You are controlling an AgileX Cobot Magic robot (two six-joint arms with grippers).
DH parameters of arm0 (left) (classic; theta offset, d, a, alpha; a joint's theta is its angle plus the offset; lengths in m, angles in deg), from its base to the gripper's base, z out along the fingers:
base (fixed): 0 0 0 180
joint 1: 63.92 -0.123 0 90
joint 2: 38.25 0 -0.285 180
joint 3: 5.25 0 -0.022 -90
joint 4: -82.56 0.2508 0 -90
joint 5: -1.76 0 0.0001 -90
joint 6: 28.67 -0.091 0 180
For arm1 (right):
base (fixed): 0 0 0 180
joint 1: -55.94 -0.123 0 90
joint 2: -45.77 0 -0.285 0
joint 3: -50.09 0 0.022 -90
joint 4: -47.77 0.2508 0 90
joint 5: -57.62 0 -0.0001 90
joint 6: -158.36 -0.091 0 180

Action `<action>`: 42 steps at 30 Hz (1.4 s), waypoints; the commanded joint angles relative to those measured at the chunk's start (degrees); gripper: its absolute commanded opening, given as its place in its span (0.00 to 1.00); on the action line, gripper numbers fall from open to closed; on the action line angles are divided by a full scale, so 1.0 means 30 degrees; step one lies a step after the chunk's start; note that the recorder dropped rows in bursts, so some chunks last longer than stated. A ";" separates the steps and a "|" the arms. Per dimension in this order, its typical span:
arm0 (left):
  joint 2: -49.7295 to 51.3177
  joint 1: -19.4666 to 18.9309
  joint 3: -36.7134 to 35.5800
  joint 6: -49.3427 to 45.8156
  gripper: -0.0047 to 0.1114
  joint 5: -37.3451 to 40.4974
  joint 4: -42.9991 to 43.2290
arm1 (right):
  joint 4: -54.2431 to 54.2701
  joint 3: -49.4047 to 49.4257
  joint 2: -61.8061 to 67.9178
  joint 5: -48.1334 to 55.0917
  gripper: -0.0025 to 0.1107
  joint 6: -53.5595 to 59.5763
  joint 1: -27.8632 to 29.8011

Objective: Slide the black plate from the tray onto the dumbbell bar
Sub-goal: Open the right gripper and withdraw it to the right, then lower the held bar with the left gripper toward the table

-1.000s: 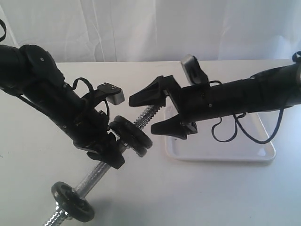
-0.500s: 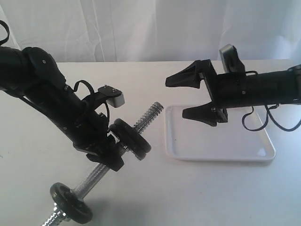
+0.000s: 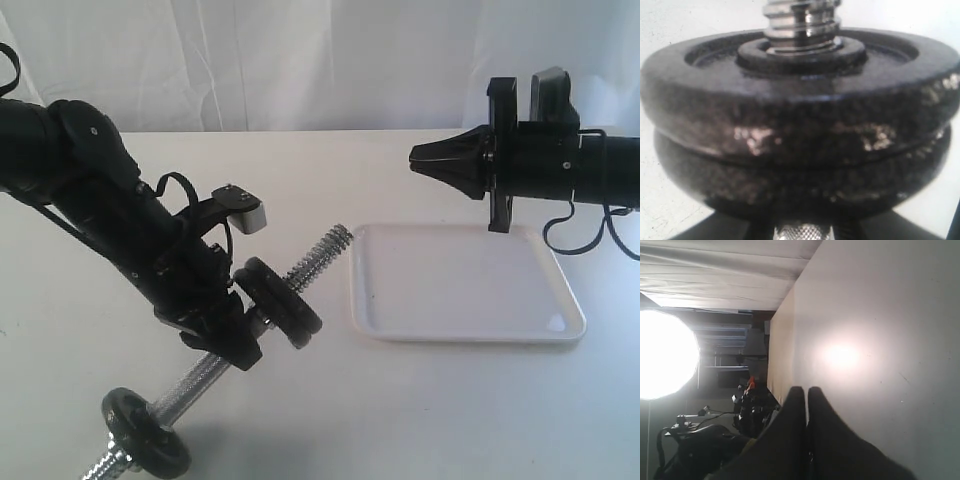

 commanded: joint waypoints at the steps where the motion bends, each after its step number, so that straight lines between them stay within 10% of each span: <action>1: -0.1203 0.0069 0.0455 -0.0239 0.04 0.1264 -0.4109 | 0.0294 -0.0057 -0.0832 0.0310 0.02 0.0369 0.0119; 14: -0.0794 0.2018 0.0455 -0.0158 0.04 0.1191 -0.1526 | 0.0294 -0.0057 -0.3345 0.0310 0.02 0.3469 0.0119; 24: 0.0287 0.2477 0.0455 -0.0158 0.04 0.1150 -0.1262 | 0.0042 -0.0057 -0.3734 0.0310 0.02 1.2669 0.0119; 42: 0.1444 0.4051 0.0455 -0.1711 0.04 0.2299 0.0677 | -0.0081 -0.0057 -0.3734 0.0310 0.02 1.3429 0.0119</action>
